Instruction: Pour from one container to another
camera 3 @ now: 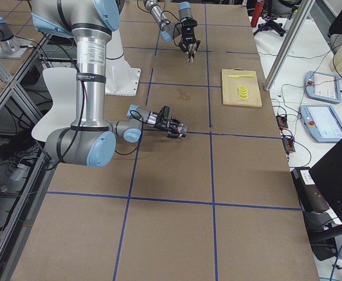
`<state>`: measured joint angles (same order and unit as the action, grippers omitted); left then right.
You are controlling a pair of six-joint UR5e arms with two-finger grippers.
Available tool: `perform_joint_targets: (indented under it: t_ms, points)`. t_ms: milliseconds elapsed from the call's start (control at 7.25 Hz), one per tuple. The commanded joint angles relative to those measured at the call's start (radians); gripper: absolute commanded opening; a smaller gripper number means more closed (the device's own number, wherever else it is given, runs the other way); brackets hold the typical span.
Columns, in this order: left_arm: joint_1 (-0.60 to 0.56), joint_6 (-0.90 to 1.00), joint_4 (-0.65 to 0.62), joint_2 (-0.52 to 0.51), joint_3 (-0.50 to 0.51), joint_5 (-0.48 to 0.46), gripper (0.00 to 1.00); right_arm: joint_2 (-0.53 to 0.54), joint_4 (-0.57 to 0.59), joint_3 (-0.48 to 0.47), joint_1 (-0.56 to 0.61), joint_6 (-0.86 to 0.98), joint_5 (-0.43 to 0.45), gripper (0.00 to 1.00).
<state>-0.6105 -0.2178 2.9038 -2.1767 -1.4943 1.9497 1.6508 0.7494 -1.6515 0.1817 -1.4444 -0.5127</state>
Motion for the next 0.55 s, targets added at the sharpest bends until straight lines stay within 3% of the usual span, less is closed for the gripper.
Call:
perform_joint_targets:
  t_ms: [0,414]
  points:
    - [0.000,0.000,0.000,0.000,-0.001,0.000,0.00,0.001,-0.100,0.006,0.001,0.015,0.063,0.00]
    - [0.000,0.000,0.002,0.000,-0.001,-0.002,0.00,-0.038,-0.114,0.007,0.022,0.111,0.071,0.00]
